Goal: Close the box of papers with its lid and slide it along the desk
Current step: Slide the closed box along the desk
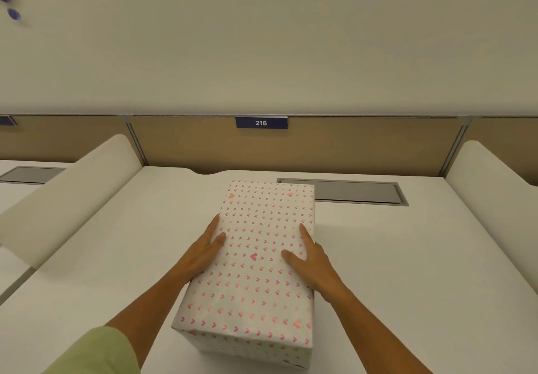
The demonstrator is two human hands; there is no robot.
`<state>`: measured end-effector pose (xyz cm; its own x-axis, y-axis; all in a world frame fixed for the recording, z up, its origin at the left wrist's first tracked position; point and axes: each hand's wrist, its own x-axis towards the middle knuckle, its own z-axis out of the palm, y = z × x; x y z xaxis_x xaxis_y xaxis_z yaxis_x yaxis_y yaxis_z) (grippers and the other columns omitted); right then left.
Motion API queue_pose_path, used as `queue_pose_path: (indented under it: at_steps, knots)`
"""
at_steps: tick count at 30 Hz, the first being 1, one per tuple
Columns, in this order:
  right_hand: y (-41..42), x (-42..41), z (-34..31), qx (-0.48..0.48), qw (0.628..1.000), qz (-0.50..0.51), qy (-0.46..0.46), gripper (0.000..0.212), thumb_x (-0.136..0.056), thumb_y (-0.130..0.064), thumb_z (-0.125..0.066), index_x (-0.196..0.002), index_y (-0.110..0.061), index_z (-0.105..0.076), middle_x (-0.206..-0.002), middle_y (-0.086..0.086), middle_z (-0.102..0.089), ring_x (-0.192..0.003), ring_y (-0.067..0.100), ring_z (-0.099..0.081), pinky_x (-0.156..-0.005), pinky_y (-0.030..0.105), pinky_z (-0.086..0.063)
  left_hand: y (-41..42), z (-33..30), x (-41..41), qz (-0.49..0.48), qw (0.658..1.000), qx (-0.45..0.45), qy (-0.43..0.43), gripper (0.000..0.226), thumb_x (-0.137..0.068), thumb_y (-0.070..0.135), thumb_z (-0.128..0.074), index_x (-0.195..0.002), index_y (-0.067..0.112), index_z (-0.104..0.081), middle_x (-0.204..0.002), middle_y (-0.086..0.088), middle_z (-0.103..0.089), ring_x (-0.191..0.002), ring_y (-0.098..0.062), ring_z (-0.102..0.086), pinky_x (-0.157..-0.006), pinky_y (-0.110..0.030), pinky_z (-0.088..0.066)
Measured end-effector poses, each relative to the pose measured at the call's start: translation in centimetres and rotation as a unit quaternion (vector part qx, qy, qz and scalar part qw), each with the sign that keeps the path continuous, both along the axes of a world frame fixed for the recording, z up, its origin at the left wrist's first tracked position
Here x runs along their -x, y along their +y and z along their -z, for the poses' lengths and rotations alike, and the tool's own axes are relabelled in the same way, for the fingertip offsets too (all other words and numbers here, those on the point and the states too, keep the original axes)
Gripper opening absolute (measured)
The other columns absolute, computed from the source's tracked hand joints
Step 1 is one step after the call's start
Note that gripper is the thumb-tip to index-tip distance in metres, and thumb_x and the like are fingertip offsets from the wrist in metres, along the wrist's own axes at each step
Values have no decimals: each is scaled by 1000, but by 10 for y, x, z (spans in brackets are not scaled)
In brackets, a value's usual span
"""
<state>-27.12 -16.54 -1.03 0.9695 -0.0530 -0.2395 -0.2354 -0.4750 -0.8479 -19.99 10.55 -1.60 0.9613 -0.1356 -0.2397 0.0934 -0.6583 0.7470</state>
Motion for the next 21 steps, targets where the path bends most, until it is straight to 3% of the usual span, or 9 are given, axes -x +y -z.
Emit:
queue_pose_path:
  at_steps: [7,11,14,17,21]
  knots:
    - [13,-15,-13,-1,999,-21,-40,93,-83,-61,-61,-153,-39,-3,-153,3,-30,-132,24,-43,-103,45,-44,17,-26,-3,-34,999,-21,-7,102,-64,85,-47,-146,52,3,-163,6,-8,-143,-32,-28,-112,-48,-31]
    - [27,-27,-26,-9,997,-41,-63,99,-79,-63,-64,-153,-37,-4,-155,3,-29,-132,25,-44,-103,46,-45,31,-47,-2,-48,996,-58,-53,113,-53,94,-47,-148,50,-3,-162,5,-16,-142,-30,-31,-112,-46,-31]
    - [41,-34,-35,14,996,-40,-84,101,-78,-65,-64,-154,-37,-3,-163,2,-6,-141,30,-35,-107,48,-40,44,-60,-2,-47,991,-94,-86,105,-59,92,-45,-148,49,-9,-162,-1,-15,-144,-29,-26,-113,-46,-28]
    - [54,-40,-39,39,991,-52,-119,103,-79,-67,-60,-154,-36,3,-161,-3,26,-147,30,-25,-111,45,-35,57,-68,-3,-45,985,-122,-109,98,-64,89,-42,-148,50,-8,-164,-1,2,-148,-30,-13,-115,-48,-23]
    - [73,-51,-42,64,981,-76,-165,105,-81,-68,-55,-152,-33,14,-156,-8,36,-150,25,-13,-112,42,-33,78,-71,-6,-47,980,-134,-142,94,-73,81,-42,-151,44,-4,-163,4,9,-149,-26,-9,-117,-46,-20]
